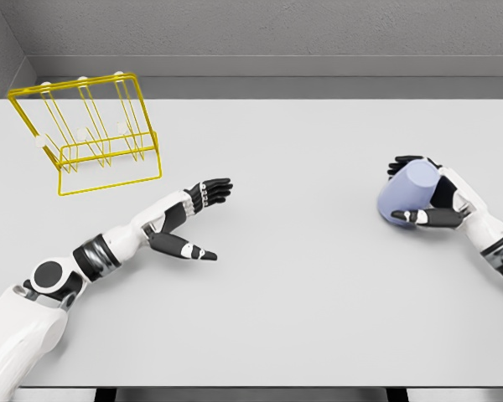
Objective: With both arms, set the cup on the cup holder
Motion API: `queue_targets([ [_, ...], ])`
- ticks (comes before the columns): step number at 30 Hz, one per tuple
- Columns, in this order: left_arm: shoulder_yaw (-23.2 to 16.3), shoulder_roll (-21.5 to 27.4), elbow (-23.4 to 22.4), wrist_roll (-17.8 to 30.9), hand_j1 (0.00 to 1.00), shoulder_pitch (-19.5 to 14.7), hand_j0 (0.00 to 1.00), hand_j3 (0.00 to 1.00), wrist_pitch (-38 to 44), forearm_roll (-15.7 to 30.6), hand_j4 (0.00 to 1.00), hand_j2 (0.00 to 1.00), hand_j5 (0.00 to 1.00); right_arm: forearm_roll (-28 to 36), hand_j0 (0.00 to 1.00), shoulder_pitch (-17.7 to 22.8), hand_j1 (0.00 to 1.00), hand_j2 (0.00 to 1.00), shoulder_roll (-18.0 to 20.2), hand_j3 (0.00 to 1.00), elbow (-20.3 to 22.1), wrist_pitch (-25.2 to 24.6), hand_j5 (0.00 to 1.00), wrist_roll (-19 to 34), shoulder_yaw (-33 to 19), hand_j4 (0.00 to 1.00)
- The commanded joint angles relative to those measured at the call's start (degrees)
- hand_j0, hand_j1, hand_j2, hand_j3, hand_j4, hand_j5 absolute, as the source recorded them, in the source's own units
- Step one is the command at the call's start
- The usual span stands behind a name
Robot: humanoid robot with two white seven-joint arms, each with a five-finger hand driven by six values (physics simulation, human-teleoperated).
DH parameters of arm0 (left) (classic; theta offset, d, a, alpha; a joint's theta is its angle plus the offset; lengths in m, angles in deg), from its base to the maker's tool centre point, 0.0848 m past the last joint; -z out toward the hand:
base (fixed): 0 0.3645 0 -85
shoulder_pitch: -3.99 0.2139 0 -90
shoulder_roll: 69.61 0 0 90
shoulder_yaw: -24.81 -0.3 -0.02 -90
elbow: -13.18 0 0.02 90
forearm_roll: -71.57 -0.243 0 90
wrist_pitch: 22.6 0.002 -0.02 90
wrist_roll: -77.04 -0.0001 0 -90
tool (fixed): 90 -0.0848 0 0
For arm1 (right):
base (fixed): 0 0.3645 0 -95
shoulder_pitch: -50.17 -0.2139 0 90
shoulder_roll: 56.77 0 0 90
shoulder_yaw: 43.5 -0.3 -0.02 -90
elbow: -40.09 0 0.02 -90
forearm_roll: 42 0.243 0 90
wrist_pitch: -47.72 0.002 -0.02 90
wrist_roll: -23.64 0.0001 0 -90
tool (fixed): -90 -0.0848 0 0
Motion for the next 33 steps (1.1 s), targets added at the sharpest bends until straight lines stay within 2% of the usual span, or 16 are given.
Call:
queue_targets([
  [1, 0.00, 0.03, 0.06, 0.00, 1.00, 0.09, 1.00, 1.00, -0.01, 0.38, 1.00, 1.00, 1.00, 0.39, 0.72, 0.00, 0.72, 0.72, 0.26, 0.72, 2.88, -0.03, 0.72, -0.06, -0.02, 0.72],
  [11, 0.00, -0.06, 0.14, 0.00, 1.00, 0.00, 1.00, 1.00, 0.16, 0.38, 1.00, 1.00, 1.00, -0.66, 0.71, 0.09, 0.71, 0.71, -0.36, 0.71, 11.32, -0.03, 0.71, -0.06, 0.50, 0.71],
  [16, 0.00, 0.12, 0.14, 0.00, 1.00, 0.00, 1.00, 1.00, 0.07, 0.38, 1.00, 1.00, 1.00, -5.67, 0.70, 0.00, 0.70, 0.70, -5.45, 0.70, 11.49, -0.30, 0.70, -0.06, 0.59, 0.70],
  [19, 0.00, 0.12, 0.14, 0.00, 1.00, 0.00, 1.00, 1.00, 0.07, 0.38, 1.00, 1.00, 1.00, -8.04, 0.70, -0.88, 0.70, 0.70, -6.42, 0.70, 12.02, -0.38, 0.70, -0.06, 3.14, 0.70],
  [22, 0.00, 0.20, 0.14, 0.00, 1.00, 0.00, 1.00, 1.00, 0.07, 0.38, 1.00, 1.00, 1.00, -9.98, 0.70, -1.41, 0.70, 0.70, -8.79, 0.70, 12.02, -0.65, 0.70, -0.06, 3.58, 0.70],
  [28, 0.00, 0.29, 0.06, 0.00, 1.00, 0.00, 1.00, 1.00, 0.16, 0.38, 1.00, 1.00, 1.00, -10.15, 0.70, -1.32, 0.70, 0.70, -10.38, 0.70, 12.46, -0.65, 0.70, -0.06, 3.76, 0.70],
  [33, 0.00, 0.29, 0.06, 0.00, 1.00, 0.00, 1.00, 1.00, 0.07, 0.29, 1.00, 1.00, 1.00, -10.15, 0.69, -1.76, 0.69, 0.69, -11.69, 0.69, 12.81, -0.56, 0.69, -0.06, 5.95, 0.69],
])
